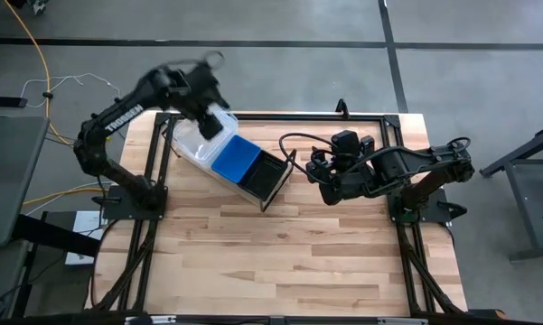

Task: Stack baskets on shelf by color
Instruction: Stack the transparent bin on top of the other transparent bins on the shelf

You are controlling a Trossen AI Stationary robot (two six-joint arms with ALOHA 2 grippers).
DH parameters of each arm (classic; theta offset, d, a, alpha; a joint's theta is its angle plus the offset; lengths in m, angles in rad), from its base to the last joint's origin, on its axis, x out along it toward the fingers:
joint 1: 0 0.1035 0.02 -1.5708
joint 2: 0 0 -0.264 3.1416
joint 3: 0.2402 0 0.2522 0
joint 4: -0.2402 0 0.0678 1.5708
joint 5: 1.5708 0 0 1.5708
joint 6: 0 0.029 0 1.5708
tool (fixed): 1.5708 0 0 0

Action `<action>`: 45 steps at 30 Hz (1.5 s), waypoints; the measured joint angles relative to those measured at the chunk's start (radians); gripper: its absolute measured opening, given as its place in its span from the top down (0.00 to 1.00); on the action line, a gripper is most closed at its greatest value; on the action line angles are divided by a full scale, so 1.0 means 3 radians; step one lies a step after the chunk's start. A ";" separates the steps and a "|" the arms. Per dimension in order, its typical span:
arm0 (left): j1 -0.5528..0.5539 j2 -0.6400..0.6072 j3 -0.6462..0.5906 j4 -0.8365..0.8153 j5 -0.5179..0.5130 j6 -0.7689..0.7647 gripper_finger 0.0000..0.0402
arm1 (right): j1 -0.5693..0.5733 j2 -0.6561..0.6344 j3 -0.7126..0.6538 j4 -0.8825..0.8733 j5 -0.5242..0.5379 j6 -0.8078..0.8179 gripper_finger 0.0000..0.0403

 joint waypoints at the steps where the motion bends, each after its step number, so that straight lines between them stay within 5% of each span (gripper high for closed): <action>1: -0.0184 -0.0012 -0.0006 -0.0028 -0.0116 0.0012 0.53 | 0.0000 0.0000 0.0000 -0.0012 0.0007 -0.0001 0.34; 6: -0.1008 -0.0020 -0.0091 -0.0323 -0.0567 0.0469 0.53 | 0.0000 -0.0001 0.0000 -0.0032 0.0010 -0.0029 0.34; 11: -0.1470 -0.0040 -0.0237 -0.0446 -0.0595 0.0846 0.53 | 0.0000 -0.0001 0.0000 -0.0063 0.0011 -0.0032 0.34; 27: -0.1543 -0.0602 -0.1486 -0.0127 -0.0897 0.1369 0.54 | 0.0000 -0.0001 0.0000 -0.0126 0.0071 -0.0039 0.34; 45: -0.1466 -0.0470 -0.1579 -0.0103 -0.0913 0.1750 0.66 | 0.0000 -0.0001 0.0000 -0.0127 0.0077 -0.0029 0.34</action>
